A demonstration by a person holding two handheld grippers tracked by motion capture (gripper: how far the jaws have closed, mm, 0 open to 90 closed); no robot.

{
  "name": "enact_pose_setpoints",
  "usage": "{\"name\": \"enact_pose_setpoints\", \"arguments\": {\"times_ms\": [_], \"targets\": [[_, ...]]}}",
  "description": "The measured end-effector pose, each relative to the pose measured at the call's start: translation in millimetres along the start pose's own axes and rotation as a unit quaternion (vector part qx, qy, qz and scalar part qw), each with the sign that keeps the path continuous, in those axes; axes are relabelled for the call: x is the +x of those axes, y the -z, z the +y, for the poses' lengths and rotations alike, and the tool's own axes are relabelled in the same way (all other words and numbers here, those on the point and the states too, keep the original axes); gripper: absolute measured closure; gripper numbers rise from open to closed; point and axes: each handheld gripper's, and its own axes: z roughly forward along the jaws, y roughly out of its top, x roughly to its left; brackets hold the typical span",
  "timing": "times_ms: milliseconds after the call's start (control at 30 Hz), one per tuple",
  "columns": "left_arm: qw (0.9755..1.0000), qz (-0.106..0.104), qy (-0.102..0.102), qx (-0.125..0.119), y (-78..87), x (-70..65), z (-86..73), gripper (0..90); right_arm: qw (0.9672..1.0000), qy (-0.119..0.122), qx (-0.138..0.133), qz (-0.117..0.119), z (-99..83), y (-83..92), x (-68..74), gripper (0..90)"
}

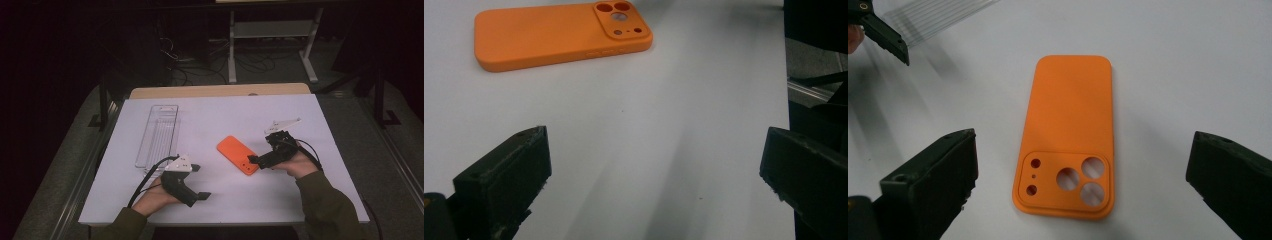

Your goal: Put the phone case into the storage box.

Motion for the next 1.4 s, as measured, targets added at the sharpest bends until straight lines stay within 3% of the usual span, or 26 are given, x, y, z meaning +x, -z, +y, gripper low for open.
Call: {"name": "enact_pose_setpoints", "arguments": {"times_ms": [867,1133,1400], "targets": [[0.9999,-0.01,0.01,0.004,-0.2,-0.1,-0.4,0.0,0.9999,-0.007,-0.011,0.006,27.2,-27.1,-1.3,0.0],[0.9999,-0.008,0.0,0.007,1.4,1.4,-0.2,0.0,0.9997,-0.019,-0.018,0.004,30.6,-34.3,1.5,0.0],[0.9999,-0.009,0.007,0.0,1.5,0.5,-0.3,0.0,0.9998,-0.015,-0.003,-0.008,29.7,-39.6,3.6,0.0]]}}
